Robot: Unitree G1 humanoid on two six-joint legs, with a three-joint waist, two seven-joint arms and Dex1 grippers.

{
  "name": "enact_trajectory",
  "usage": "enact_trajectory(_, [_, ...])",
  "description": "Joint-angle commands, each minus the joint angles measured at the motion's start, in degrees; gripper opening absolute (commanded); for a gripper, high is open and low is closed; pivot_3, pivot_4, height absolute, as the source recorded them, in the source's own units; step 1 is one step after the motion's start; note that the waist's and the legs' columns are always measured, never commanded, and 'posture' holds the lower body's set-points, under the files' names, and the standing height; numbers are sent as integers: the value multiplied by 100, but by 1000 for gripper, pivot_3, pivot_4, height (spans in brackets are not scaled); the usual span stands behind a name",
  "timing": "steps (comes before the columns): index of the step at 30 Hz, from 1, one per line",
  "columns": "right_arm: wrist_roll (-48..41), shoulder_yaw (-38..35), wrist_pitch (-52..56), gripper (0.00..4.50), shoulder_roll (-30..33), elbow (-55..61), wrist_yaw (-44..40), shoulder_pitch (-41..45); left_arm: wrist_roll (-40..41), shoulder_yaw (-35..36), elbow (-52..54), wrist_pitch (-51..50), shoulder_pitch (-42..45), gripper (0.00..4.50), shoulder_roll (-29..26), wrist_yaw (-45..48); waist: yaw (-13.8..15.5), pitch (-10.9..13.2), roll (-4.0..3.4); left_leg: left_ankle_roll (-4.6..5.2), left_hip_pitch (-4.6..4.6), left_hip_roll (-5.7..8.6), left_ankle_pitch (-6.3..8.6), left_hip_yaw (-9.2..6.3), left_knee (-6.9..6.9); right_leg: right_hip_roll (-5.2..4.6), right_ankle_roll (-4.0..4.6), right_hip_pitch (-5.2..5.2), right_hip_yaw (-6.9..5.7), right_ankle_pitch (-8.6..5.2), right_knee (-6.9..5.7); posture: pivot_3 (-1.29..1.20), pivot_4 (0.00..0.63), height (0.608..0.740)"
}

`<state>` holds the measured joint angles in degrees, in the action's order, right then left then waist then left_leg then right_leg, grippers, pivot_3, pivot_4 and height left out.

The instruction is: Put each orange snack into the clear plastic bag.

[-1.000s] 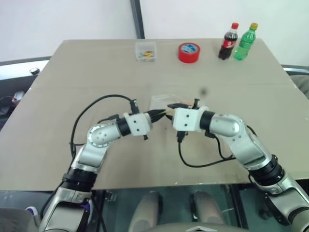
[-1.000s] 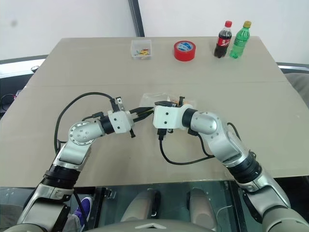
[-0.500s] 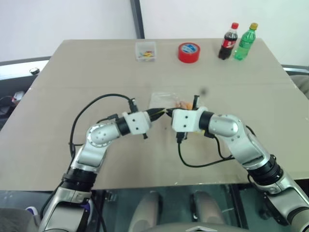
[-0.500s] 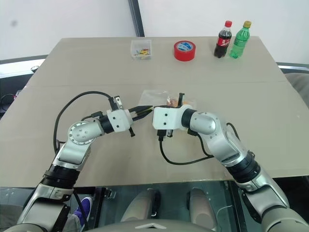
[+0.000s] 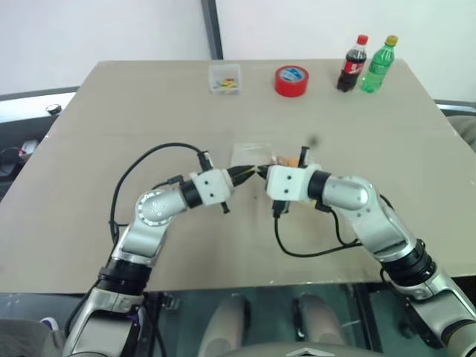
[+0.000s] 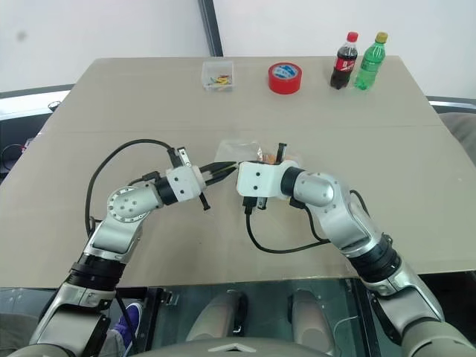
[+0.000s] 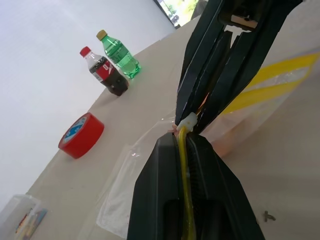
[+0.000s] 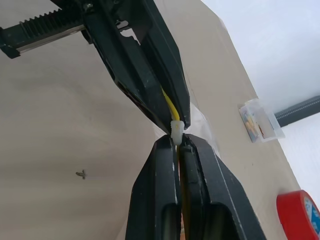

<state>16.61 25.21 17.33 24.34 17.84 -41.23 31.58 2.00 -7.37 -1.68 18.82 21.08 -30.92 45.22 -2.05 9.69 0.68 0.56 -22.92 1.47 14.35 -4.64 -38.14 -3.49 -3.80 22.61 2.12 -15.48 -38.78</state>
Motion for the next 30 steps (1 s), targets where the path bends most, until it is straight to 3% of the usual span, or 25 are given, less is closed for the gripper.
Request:
enact_trajectory(1, [85,-464,252,42,241,73,140,-193,232,223,235,-76,70,0,-62,-26,0,0,0,0,0,0,0,0,0,0,0,0,0,0,0,0,150,740])
enact_trajectory(14, [67,-878,571,42,718,244,272,-801,543,377,252,-299,116,0,-71,18,5,0,1,0,0,0,0,1,3,-1,0,0,1,0,1,0,150,740])
enact_trajectory(21, [-41,-1518,727,42,1205,417,298,-1440,814,566,172,-516,132,0,-110,90,35,2,2,0,-1,1,0,2,4,-3,0,-1,1,0,4,0,150,740])
enact_trajectory(27, [-795,-1802,903,42,1044,863,-73,-1281,764,516,160,-538,162,0,-46,84,-11,2,3,0,2,-3,0,7,6,-1,-1,-1,5,0,3,0,150,740])
enact_trajectory(30, [-867,-1589,946,880,845,1058,-69,-936,725,480,147,-508,175,0,-26,105,-22,3,2,0,2,-4,0,7,7,1,-1,0,5,0,2,0,150,740])
